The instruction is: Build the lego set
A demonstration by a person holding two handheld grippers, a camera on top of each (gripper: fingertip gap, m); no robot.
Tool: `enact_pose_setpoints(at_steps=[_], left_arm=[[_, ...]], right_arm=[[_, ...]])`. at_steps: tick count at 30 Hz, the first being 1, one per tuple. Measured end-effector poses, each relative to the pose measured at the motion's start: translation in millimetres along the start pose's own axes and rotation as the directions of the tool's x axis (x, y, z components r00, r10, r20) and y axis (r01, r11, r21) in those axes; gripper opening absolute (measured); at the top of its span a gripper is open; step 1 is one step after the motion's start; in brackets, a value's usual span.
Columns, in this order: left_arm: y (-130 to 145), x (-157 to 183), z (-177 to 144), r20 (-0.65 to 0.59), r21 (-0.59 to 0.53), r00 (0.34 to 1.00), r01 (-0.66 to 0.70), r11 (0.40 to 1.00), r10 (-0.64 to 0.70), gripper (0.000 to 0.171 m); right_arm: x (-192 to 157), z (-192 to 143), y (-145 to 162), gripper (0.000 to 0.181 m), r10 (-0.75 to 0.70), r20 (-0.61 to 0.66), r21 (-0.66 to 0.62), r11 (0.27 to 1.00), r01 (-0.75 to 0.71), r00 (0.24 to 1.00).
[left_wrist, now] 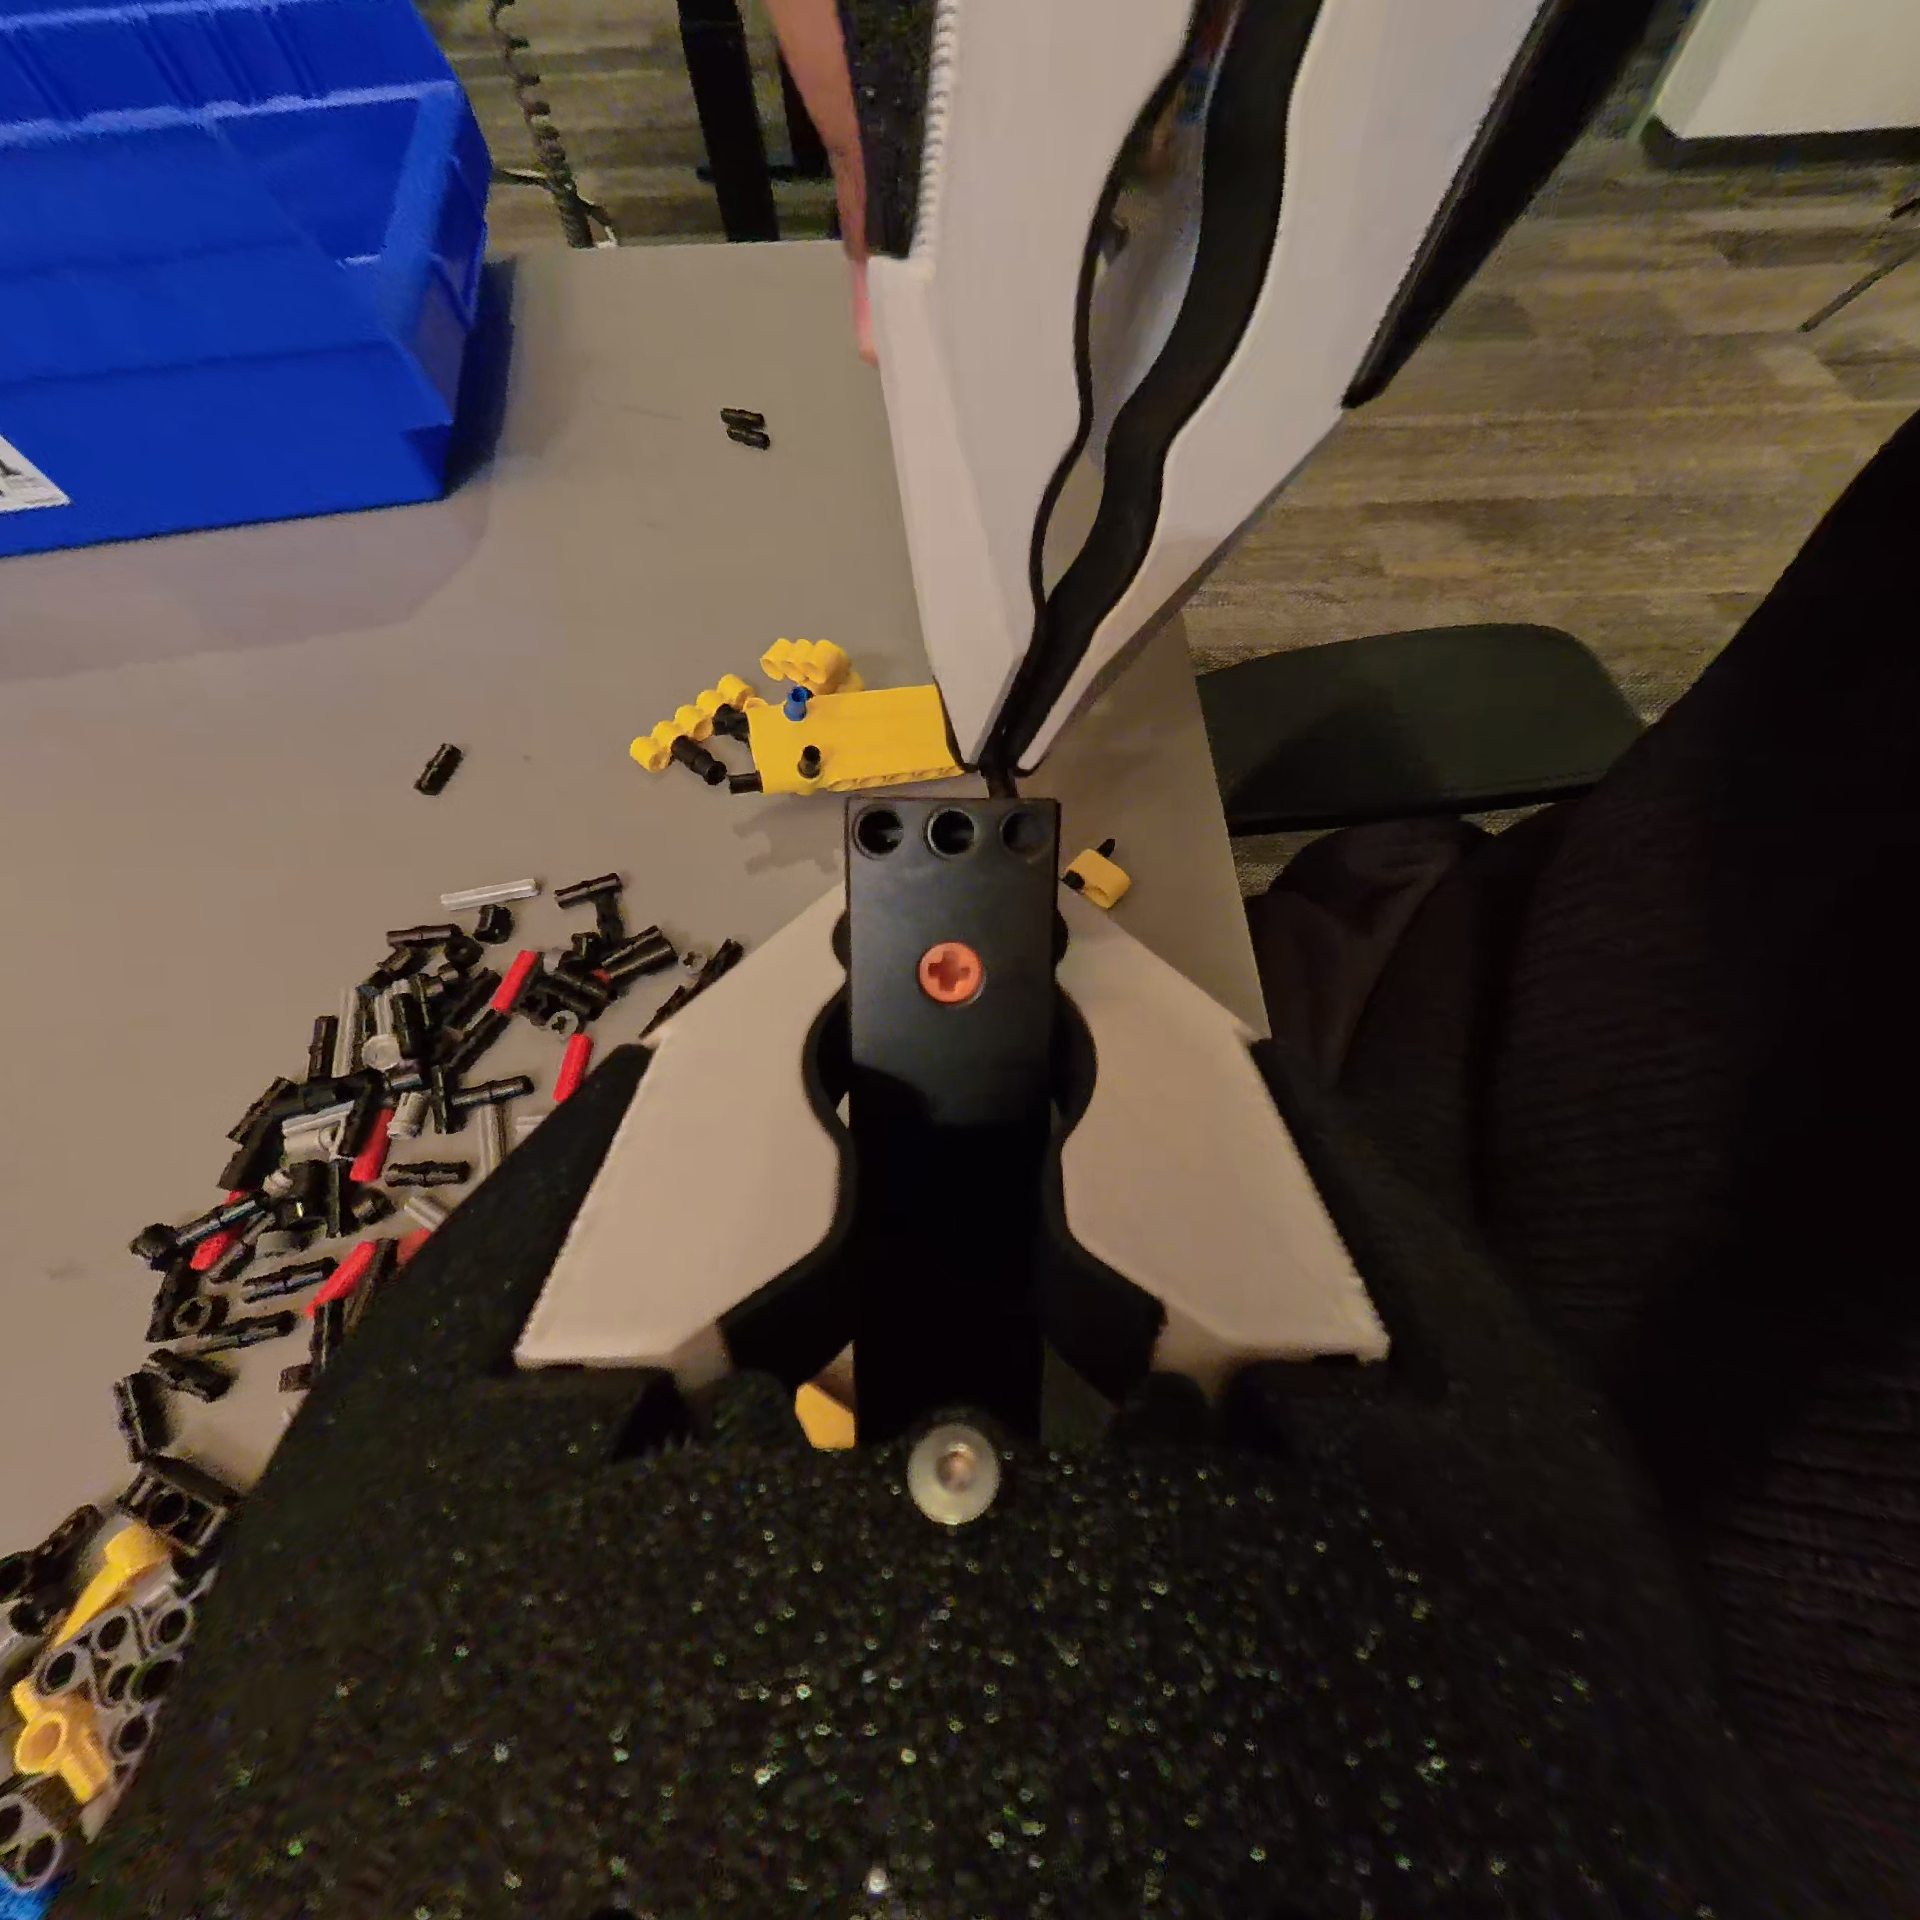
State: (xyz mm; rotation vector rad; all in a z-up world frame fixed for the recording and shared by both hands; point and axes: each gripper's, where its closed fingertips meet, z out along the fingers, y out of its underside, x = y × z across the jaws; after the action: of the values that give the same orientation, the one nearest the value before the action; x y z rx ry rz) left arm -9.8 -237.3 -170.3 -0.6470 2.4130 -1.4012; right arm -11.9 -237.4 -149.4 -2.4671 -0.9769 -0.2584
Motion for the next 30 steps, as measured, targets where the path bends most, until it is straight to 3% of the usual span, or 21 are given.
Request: enact_pose_setpoints(at_steps=[5,7,18,25,30], left_arm=[[-9.3,-3.1,-7.7,0.009,0.042,1.000,0.011,0.999,-0.011,0.027],[-6.9,-2.5,-10.5,0.011,0.008,1.000,-0.005,1.000,0.005,0.027],[-6.0,-1.8,-13.0,0.006,0.013,0.999,-0.034,0.999,0.034,0.027],[-15.8,-0.2,-18.1,0.002,0.071,1.000,-0.029,0.997,0.029,0.027],[-14.8,6.4,-13.6,-0.012,0.051,0.999,-0.043,0.998,0.044,0.027]], right_arm=[[2.1,2.8,3.0,0.004,0.063,-0.057,0.008,0.998,-0.062,0.996],[1.7,3.8,3.9,0.004,0.085,-0.065,0.022,0.996,-0.084,0.994],[-5.5,7.9,9.5,0.004,0.232,-0.030,0.110,0.968,-0.227,0.972],[-12.9,25.3,29.6,0.004,0.446,0.000,0.151,0.885,-0.440,0.895],[-15.7,31.3,24.3,0.004,0.460,0.005,0.173,0.874,-0.454,0.888]])
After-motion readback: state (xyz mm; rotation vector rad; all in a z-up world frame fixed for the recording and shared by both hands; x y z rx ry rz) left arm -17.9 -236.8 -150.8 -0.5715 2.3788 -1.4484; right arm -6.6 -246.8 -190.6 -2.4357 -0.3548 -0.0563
